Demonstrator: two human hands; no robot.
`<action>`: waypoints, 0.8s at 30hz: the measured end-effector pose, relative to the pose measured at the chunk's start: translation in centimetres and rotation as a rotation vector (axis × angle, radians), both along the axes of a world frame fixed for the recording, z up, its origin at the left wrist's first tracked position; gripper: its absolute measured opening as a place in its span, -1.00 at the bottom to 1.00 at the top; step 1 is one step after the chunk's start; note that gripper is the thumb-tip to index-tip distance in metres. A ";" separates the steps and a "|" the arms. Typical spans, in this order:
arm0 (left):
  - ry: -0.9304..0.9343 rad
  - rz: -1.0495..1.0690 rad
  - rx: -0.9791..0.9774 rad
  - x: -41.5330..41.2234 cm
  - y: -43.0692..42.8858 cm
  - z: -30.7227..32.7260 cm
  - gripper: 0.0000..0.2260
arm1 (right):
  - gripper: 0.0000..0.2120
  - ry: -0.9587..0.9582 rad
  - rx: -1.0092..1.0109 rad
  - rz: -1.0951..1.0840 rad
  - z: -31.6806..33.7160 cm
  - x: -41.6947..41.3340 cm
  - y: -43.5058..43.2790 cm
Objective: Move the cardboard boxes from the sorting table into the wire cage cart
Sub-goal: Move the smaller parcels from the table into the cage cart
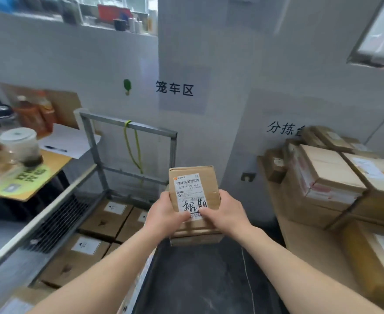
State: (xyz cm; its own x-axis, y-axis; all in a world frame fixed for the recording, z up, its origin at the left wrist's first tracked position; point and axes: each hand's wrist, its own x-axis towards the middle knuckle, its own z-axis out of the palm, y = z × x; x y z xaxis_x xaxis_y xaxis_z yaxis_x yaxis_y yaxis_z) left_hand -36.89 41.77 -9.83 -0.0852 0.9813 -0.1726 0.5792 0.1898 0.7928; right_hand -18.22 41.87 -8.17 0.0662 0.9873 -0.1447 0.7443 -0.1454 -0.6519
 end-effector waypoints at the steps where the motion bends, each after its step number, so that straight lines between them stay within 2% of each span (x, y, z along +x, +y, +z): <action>1: 0.000 0.021 0.003 -1.7 0.2 0.2 -0.47 | -0.52 0.006 -0.002 0.021 0.2 -1.7 0.6; 12: 0.001 0.348 -0.013 -16.4 0.7 -0.8 -0.48 | -0.57 0.010 -0.022 0.360 -0.9 -17.9 7.8; 24: -0.026 0.792 -0.143 -23.1 3.8 -3.8 -0.48 | -0.53 0.024 -0.098 0.785 -5.0 -29.4 17.0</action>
